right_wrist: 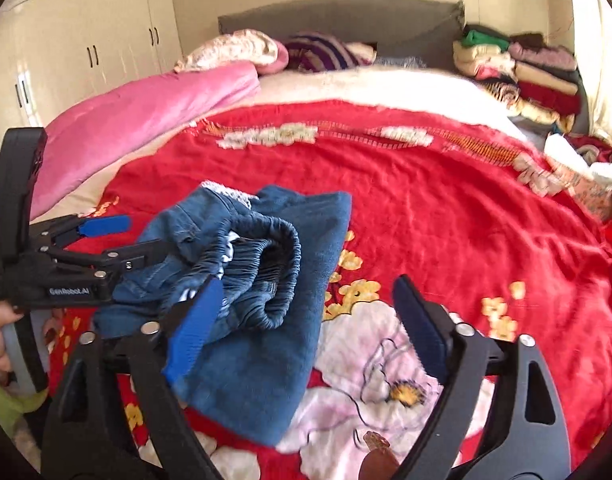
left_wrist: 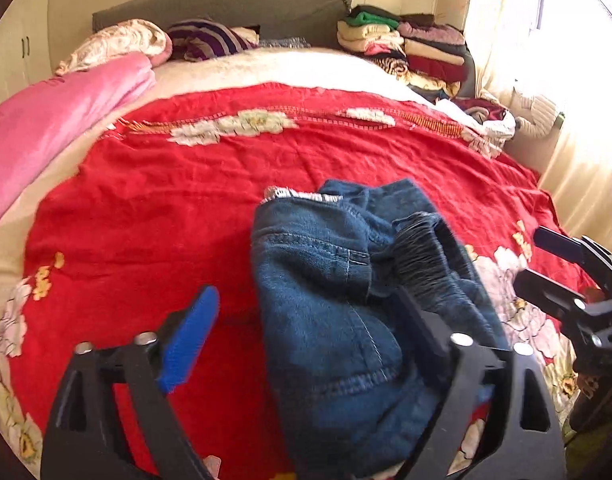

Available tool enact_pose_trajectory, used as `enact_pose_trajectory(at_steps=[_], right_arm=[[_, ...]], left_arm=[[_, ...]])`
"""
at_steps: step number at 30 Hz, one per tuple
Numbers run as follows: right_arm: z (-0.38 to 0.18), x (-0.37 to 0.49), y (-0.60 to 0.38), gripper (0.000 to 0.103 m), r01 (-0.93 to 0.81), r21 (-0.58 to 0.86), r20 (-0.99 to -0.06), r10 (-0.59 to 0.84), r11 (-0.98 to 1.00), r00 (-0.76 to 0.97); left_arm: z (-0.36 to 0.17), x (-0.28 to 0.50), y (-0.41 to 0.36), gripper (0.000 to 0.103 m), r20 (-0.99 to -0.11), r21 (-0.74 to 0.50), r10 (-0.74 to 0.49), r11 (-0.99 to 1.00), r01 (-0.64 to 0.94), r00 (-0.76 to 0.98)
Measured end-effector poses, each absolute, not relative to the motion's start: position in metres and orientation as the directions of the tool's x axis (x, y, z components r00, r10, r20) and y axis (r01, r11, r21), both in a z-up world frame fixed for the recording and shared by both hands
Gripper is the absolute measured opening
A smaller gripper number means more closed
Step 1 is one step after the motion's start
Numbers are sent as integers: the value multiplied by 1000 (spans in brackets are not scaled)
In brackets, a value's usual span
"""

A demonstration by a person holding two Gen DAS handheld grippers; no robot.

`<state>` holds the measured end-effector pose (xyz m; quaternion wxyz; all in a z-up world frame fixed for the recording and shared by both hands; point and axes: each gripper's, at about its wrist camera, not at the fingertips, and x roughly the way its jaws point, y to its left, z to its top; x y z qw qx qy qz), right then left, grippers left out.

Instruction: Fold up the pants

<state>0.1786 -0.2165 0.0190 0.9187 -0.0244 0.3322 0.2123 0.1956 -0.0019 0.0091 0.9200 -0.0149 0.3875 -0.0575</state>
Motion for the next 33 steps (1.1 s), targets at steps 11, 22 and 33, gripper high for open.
enact_pose_trajectory(at_steps=[11, 22, 33], right_arm=[[51, 112, -239, 94, -382, 65, -518, 359, 922, 777], [52, 66, -250, 94, -368, 19, -522, 324, 930, 789], [20, 47, -251, 94, -345, 26, -584, 294, 938, 756]], left_arm=[[38, 143, -4, 99, -668, -64, -102, 995, 79, 737], [33, 82, -7, 99, -665, -68, -81, 997, 47, 743], [6, 35, -9, 99, -685, -90, -57, 996, -7, 726]])
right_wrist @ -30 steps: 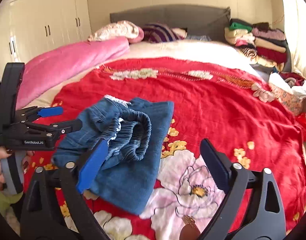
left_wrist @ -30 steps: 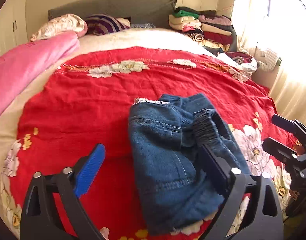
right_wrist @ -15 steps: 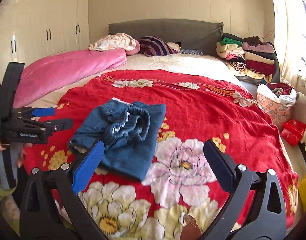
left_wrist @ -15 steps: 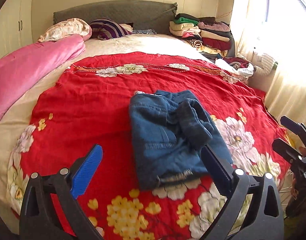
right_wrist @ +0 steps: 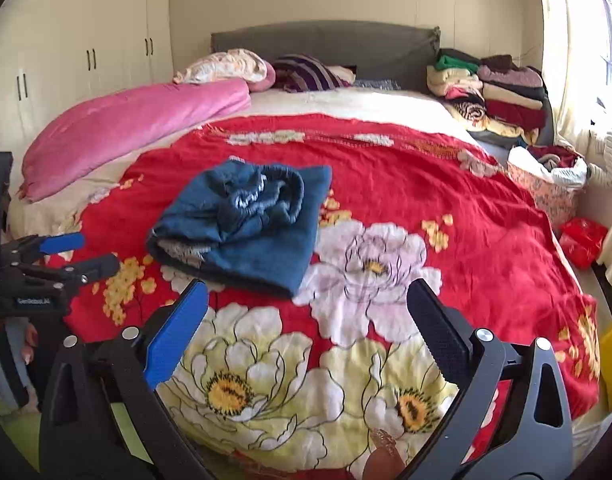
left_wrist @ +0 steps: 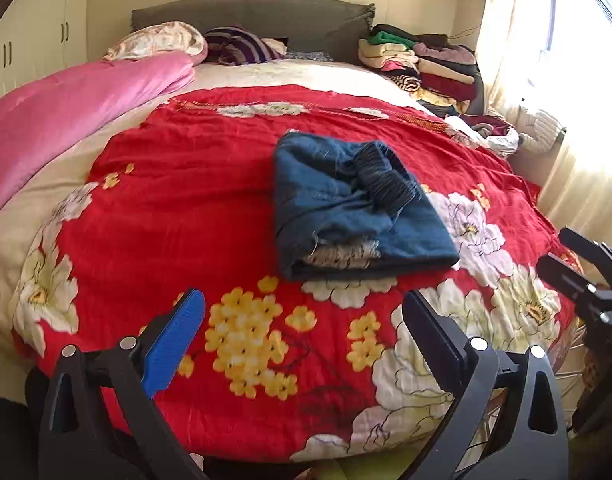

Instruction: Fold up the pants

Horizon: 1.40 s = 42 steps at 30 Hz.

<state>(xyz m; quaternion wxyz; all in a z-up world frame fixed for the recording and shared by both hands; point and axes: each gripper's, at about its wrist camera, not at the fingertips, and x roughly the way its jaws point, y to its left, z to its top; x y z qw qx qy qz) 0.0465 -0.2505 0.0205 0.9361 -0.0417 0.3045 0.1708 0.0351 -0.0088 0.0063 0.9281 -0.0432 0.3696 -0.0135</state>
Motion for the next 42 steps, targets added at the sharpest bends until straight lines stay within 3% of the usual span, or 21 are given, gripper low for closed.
enact_pose_trajectory(at_steps=[6, 42], right_arm=[[7, 48, -252, 94, -339, 67, -620, 306, 938, 723], [4, 50, -250, 94, -344, 77, -629, 313, 936, 712]], left_arm=[[2, 34, -8, 99, -696, -80, -44, 997, -17, 717], [-4, 35, -18, 99, -726, -31, -23, 1000, 0, 687]])
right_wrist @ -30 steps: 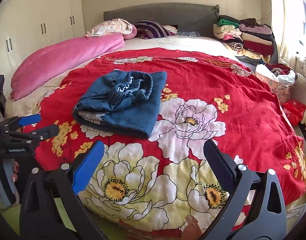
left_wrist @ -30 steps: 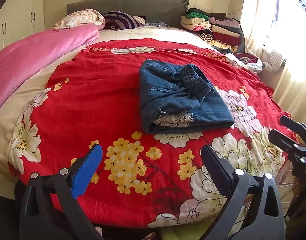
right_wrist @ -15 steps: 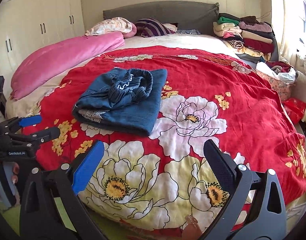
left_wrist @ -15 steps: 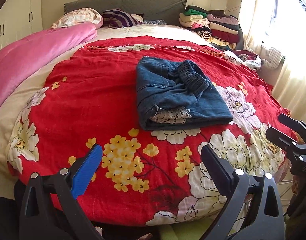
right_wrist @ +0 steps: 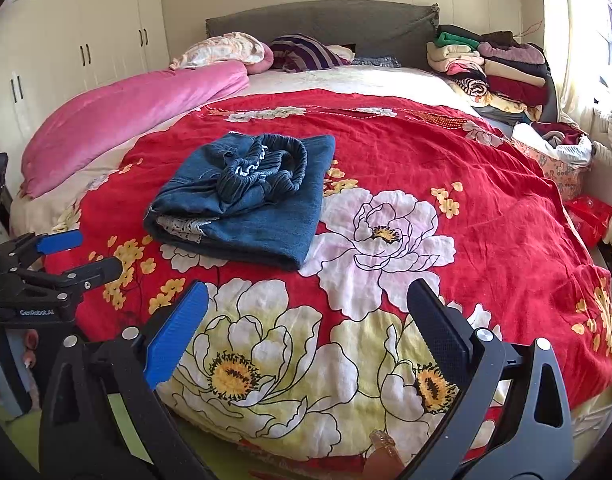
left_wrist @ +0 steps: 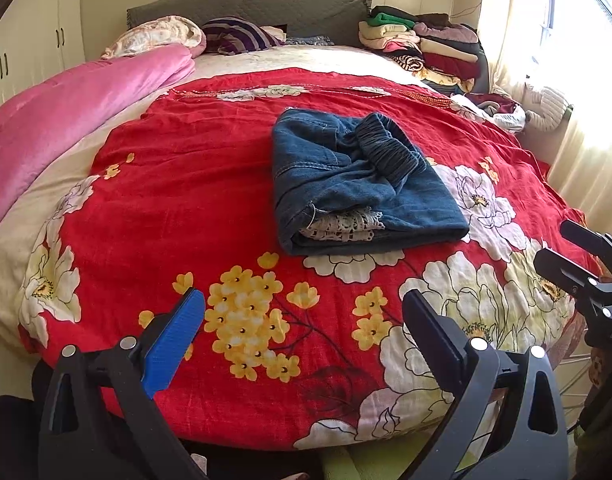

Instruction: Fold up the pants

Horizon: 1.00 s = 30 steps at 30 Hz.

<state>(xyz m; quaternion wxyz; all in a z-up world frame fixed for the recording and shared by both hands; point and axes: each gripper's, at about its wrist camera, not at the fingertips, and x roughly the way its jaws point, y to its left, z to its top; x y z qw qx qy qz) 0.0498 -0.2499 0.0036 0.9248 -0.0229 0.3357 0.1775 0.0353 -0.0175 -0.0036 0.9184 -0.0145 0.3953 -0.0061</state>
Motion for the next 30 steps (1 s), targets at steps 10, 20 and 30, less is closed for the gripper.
enact_pose_trajectory(at_steps=[10, 20, 30], right_arm=[[4, 49, -251, 94, -338, 75, -628, 308, 938, 715], [4, 50, -253, 94, -328, 80, -630, 303, 941, 715], [5, 49, -252, 94, -326, 77, -629, 300, 942, 717]], left_arm=[[-3, 34, -17, 99, -725, -37, -30, 999, 4, 688], [-1, 34, -18, 99, -721, -30, -27, 1000, 7, 692], [-1, 34, -19, 99, -720, -23, -21, 1000, 7, 693]])
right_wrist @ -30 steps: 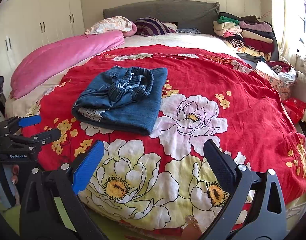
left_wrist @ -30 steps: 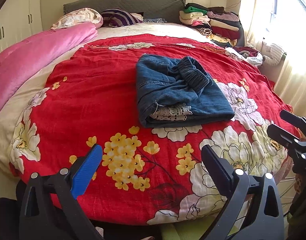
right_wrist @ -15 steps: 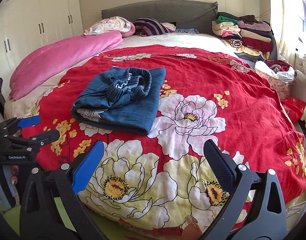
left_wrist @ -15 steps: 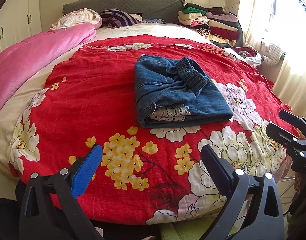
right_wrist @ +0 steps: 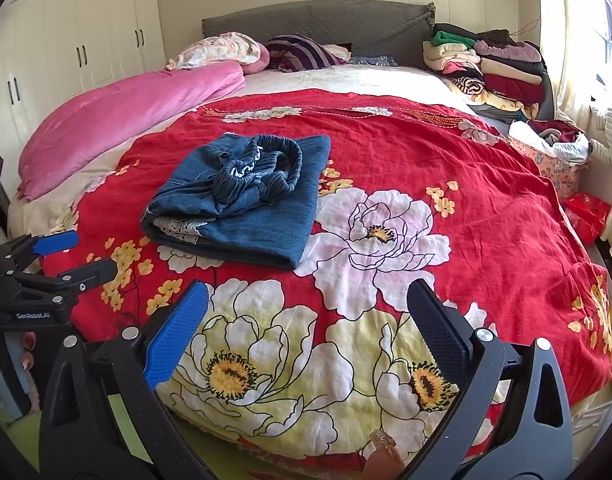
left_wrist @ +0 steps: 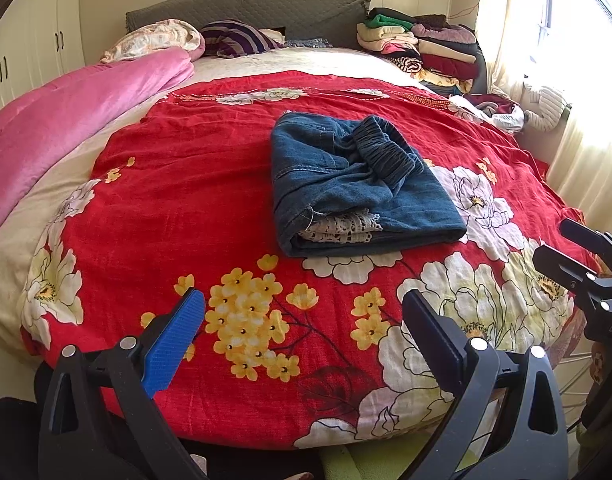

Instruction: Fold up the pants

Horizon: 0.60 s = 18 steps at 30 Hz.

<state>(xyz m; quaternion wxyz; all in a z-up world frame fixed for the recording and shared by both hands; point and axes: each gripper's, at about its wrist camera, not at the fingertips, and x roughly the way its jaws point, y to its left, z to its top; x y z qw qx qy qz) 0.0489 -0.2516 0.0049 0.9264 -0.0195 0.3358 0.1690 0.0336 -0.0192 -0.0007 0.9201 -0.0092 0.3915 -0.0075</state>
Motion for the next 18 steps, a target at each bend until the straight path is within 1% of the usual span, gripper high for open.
enact_pose_trajectory(at_steps=[8, 11, 15, 18], right_arm=[[4, 50, -252, 94, -318, 70, -634, 289, 945, 718], [4, 52, -253, 94, -305, 68, -640, 276, 950, 717], [1, 57, -263, 94, -277, 65, -643, 253, 959, 723], [-2, 70, -282, 94, -227, 62, -646, 213, 972, 733]], left_arm=[[0, 34, -20, 99, -727, -36, -45, 999, 28, 685], [-5, 39, -14, 99, -757, -19, 8, 999, -35, 653], [-7, 45, 2, 99, -760, -69, -11, 996, -63, 650], [-8, 63, 29, 99, -769, -50, 37, 992, -118, 638]])
